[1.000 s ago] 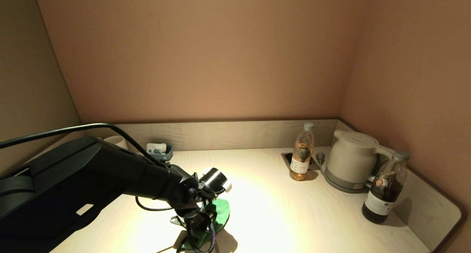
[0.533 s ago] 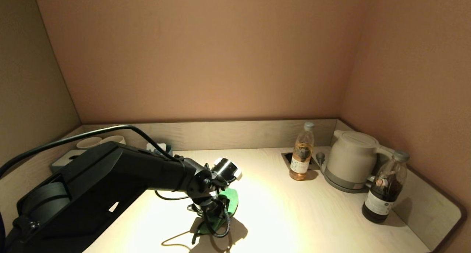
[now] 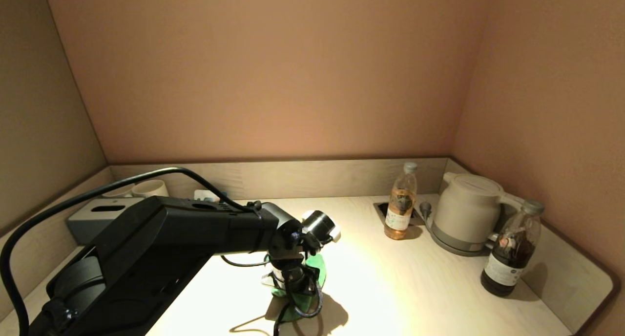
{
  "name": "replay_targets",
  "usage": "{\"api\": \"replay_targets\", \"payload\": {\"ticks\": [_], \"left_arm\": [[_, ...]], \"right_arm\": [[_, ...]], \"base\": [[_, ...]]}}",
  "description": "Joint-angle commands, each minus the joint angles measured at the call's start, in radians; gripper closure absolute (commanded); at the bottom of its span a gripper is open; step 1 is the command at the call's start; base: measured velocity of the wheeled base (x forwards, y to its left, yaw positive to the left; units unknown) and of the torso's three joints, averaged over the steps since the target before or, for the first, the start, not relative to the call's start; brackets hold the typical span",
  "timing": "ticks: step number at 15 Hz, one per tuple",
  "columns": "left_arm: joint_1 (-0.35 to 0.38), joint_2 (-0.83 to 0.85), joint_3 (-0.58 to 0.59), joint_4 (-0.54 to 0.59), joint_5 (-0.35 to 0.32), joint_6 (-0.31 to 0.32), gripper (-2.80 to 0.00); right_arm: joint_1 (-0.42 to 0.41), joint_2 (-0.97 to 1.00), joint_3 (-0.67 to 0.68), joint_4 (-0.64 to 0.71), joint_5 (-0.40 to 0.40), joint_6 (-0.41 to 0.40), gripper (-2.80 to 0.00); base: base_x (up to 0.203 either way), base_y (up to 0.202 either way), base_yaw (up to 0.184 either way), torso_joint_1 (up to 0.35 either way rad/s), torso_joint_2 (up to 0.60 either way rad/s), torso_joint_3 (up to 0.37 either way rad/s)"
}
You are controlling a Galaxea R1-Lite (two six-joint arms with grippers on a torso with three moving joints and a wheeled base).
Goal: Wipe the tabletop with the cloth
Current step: Sweep the stains on the table
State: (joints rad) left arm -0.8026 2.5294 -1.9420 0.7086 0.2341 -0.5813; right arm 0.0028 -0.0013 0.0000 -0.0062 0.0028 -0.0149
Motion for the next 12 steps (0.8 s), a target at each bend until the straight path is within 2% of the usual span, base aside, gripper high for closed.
{"api": "replay_targets", "payload": {"ticks": [1,2,4,6,8,11,12], "left_arm": [[-0.015,-0.013,-0.002,0.097,-0.011,-0.044,0.00],[-0.015,-0.015,-0.001,0.102,-0.015,-0.049,0.00],[-0.014,-0.032,0.006,0.184,-0.043,-0.102,0.00],[-0.001,-0.058,0.029,0.236,-0.050,-0.129,0.00],[0.011,-0.062,0.039,0.242,-0.040,-0.156,0.00],[0.029,-0.048,0.022,0.238,-0.039,-0.158,0.00],[0.055,-0.033,0.003,0.232,-0.038,-0.153,0.00]], "right_arm": [[0.000,0.001,0.000,0.000,0.000,0.000,0.00],[0.000,0.001,0.000,0.000,0.000,0.000,0.00],[-0.001,0.001,0.000,0.000,0.000,0.000,0.00],[0.000,0.001,0.000,0.000,0.000,0.000,0.00],[0.000,0.001,0.000,0.000,0.000,0.000,0.00],[-0.001,0.001,0.000,0.000,0.000,0.000,0.00],[0.000,0.001,0.000,0.000,0.000,0.000,0.00]], "base": [[0.000,0.000,0.000,0.000,0.00,0.000],[0.000,0.000,0.000,0.000,0.00,0.000],[0.000,0.000,0.000,0.000,0.00,0.000],[0.000,0.000,0.000,0.000,0.00,0.000],[0.000,0.000,0.000,0.000,0.00,0.000],[0.000,0.000,0.000,0.000,0.00,0.000],[0.000,0.000,0.000,0.000,0.00,0.000]]}}
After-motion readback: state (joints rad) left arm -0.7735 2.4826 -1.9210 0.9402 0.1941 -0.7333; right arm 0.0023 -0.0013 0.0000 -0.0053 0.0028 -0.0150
